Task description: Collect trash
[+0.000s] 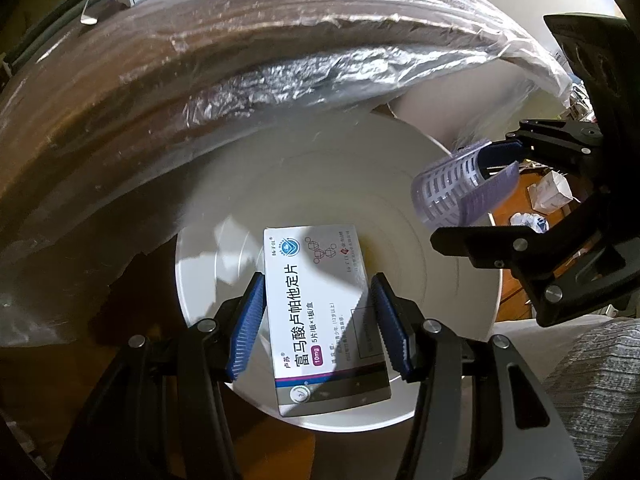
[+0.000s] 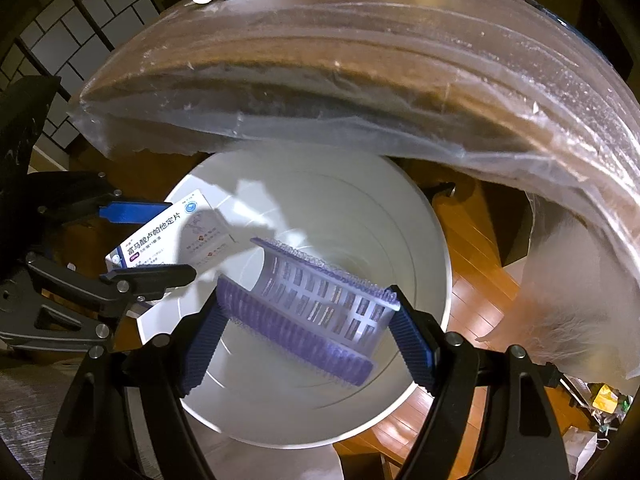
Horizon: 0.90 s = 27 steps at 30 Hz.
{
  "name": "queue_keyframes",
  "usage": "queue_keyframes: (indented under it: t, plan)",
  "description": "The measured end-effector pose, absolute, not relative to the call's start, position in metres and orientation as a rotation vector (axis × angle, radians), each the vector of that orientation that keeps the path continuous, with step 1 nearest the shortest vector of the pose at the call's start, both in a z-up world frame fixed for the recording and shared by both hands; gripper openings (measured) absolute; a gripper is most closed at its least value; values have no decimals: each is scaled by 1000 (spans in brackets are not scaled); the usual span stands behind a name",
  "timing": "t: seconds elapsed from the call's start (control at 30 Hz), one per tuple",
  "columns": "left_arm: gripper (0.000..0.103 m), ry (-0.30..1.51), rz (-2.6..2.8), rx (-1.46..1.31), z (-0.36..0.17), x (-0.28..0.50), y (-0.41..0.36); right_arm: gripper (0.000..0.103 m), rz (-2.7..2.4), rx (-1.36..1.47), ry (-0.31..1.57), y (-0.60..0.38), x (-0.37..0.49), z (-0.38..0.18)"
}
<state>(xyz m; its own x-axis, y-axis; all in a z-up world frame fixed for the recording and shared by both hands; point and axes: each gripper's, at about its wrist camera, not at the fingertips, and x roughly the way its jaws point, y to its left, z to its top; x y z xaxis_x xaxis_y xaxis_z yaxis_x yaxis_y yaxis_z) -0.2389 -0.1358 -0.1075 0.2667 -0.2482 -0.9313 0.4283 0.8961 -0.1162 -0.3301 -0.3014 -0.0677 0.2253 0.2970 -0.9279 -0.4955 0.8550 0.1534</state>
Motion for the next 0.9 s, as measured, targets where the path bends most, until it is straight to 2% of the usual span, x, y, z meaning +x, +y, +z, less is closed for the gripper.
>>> queue_keyframes:
  t: [0.9]
  plan:
    - [55, 1289, -454, 181, -120, -225, -142, 78, 520, -200, 1285, -296, -322, -85]
